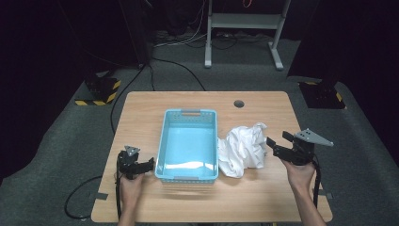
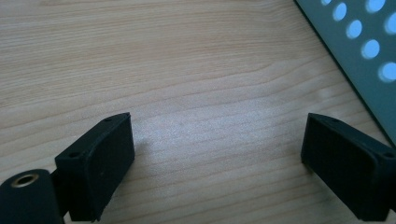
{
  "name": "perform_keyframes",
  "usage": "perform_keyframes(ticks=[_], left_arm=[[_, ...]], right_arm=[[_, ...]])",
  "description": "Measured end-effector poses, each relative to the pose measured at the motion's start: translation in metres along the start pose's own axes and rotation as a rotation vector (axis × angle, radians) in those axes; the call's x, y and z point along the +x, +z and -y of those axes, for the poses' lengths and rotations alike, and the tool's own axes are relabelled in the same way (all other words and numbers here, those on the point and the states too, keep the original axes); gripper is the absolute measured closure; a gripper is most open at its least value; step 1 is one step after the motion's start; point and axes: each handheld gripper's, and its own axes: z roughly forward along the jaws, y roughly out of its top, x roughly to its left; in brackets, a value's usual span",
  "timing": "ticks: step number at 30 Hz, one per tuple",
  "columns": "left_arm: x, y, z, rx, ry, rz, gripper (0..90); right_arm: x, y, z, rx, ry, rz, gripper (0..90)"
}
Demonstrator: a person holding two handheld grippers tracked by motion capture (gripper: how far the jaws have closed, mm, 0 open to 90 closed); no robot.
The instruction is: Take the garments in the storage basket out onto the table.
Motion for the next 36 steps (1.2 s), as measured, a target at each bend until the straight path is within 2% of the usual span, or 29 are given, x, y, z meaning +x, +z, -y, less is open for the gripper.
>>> perform_keyframes(ticks=[15, 36], left_arm=[[0.0, 0.0, 0.0, 0.0, 0.0, 0.0, 9.7], [0.0, 0.0, 0.0, 0.0, 0.0, 0.0, 9.7]], right_arm=[[0.002, 0.002, 0.009, 0.028, -0.018, 0.012, 25.5], [0.007, 0.012, 0.024, 0.071, -0.018, 0.009, 25.5]])
